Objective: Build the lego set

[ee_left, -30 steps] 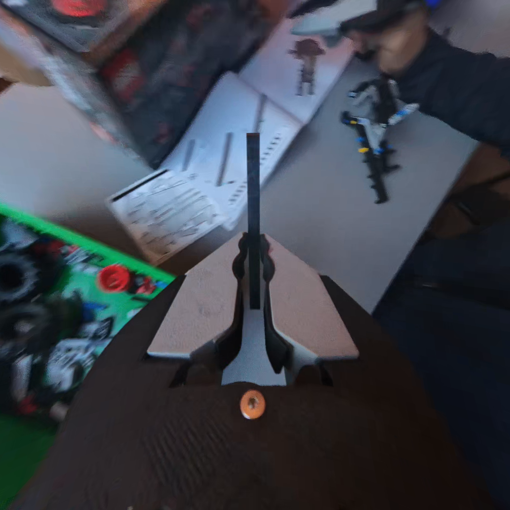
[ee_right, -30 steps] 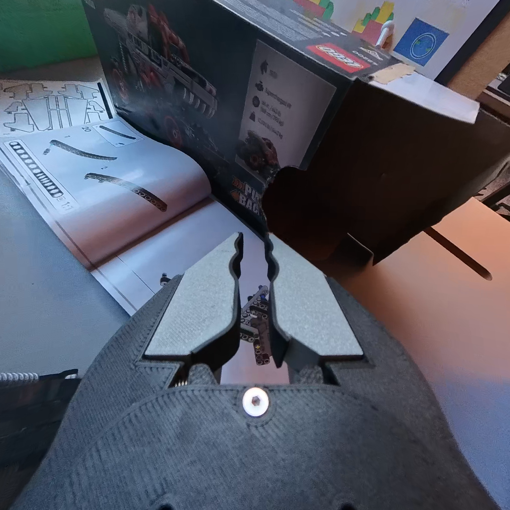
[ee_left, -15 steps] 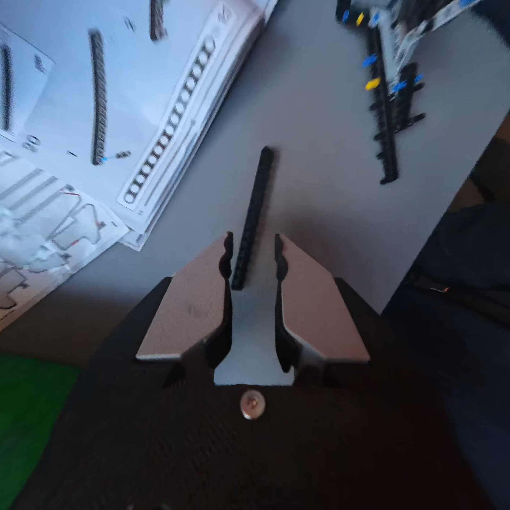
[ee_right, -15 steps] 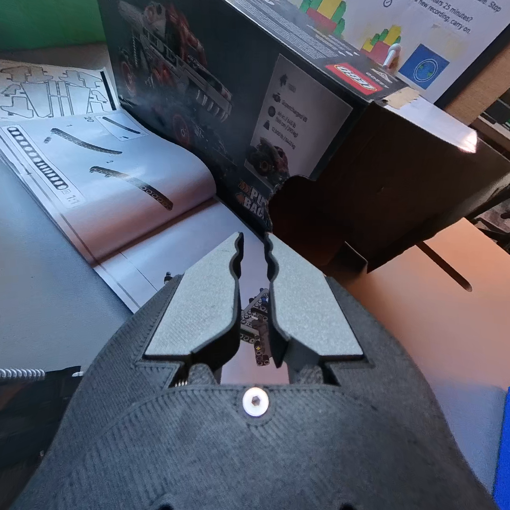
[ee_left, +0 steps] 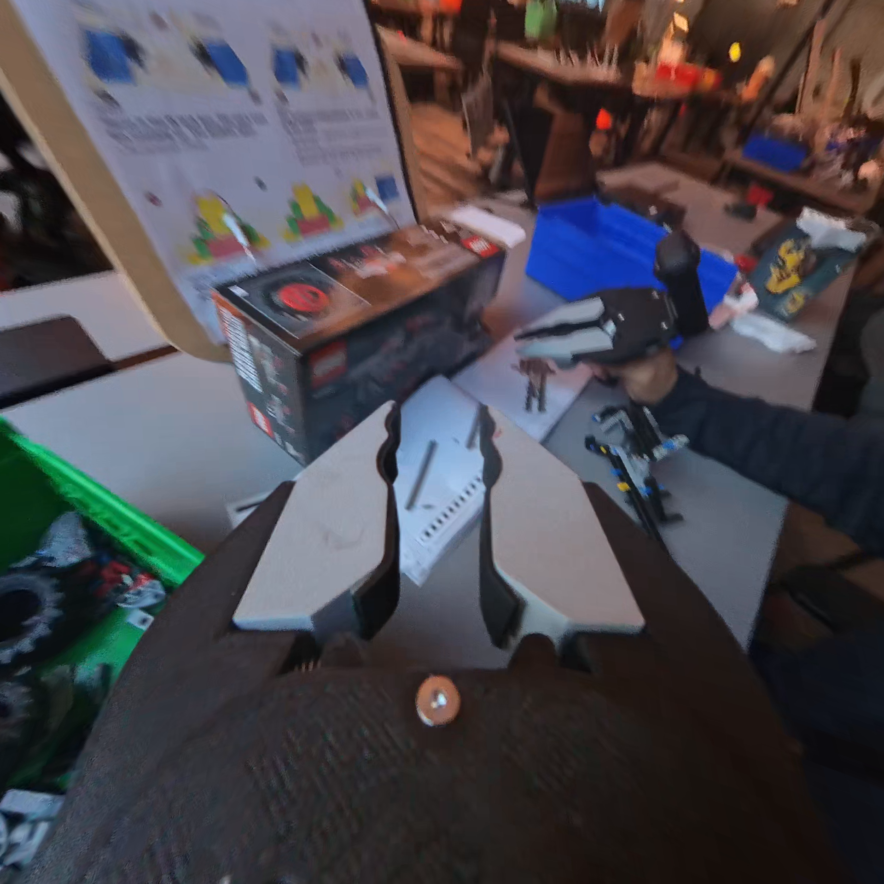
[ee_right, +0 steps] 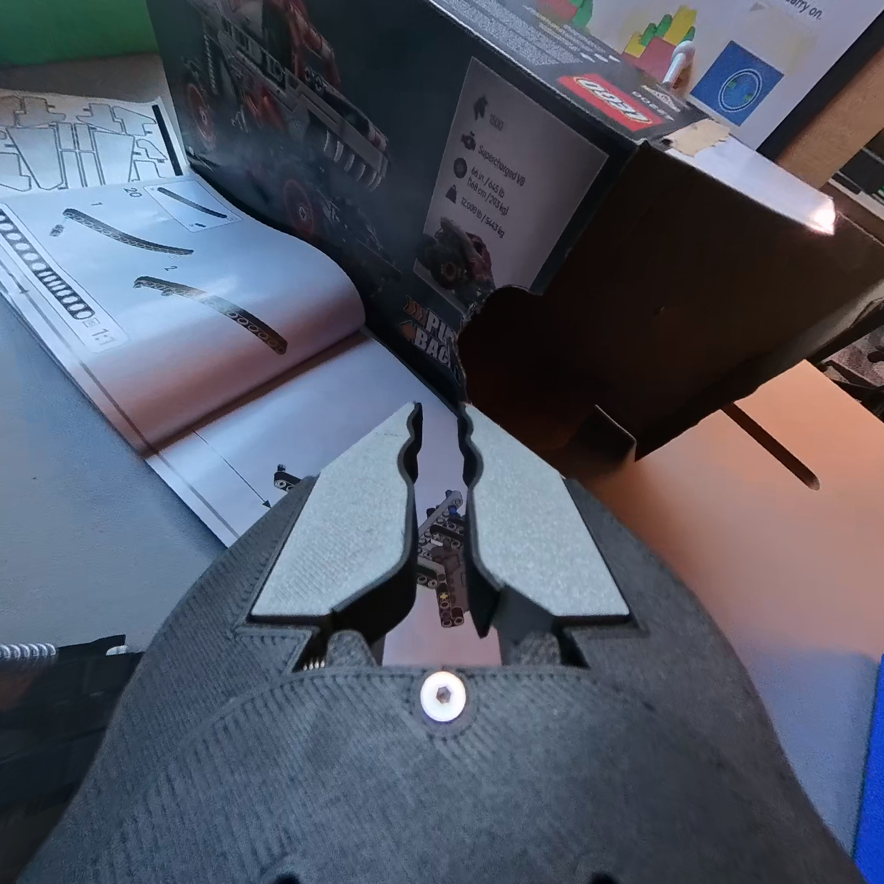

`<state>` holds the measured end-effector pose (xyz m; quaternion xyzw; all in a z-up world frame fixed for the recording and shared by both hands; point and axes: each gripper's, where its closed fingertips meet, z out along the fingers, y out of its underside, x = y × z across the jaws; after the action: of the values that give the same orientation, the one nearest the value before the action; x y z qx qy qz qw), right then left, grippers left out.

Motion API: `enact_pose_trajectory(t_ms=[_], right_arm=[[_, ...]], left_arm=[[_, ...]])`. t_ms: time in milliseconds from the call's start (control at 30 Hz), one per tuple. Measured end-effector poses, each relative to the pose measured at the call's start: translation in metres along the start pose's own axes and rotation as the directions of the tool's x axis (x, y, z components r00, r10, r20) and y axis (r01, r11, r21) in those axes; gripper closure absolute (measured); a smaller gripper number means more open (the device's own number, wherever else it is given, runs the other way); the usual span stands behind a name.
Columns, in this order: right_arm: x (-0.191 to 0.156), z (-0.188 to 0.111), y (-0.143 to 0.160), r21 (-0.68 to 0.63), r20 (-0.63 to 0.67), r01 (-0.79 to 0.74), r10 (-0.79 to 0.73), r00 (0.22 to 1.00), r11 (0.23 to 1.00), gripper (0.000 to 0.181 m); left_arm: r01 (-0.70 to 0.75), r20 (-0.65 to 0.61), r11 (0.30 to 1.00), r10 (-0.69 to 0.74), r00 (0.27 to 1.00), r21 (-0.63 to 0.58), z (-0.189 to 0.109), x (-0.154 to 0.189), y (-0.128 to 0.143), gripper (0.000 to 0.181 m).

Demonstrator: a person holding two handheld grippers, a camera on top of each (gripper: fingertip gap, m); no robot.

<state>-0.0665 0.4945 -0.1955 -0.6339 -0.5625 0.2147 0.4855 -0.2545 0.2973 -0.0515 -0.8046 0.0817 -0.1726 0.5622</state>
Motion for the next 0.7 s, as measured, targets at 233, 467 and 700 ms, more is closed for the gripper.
enact_pose_trajectory(t_ms=[233,467,700], right_arm=[[0.002,0.003,0.005,-0.023,-0.011,0.005,-0.005,1.000,1.000,0.169],[0.006,0.011,0.010,-0.033,0.013,-0.027,0.028,1.000,0.999,0.169],[0.002,0.010,0.009,-0.018,0.051,-0.034,0.035,0.998,0.999,0.165]], left_arm=[[-0.028,0.140,0.963,-0.011,0.990,0.268,-0.026,-0.056,-0.027,0.152],[-0.049,0.167,0.986,0.023,0.986,0.159,-0.020,-0.073,0.005,0.149],[-0.105,0.348,0.989,0.061,0.935,0.108,-0.049,-0.112,0.016,0.134]])
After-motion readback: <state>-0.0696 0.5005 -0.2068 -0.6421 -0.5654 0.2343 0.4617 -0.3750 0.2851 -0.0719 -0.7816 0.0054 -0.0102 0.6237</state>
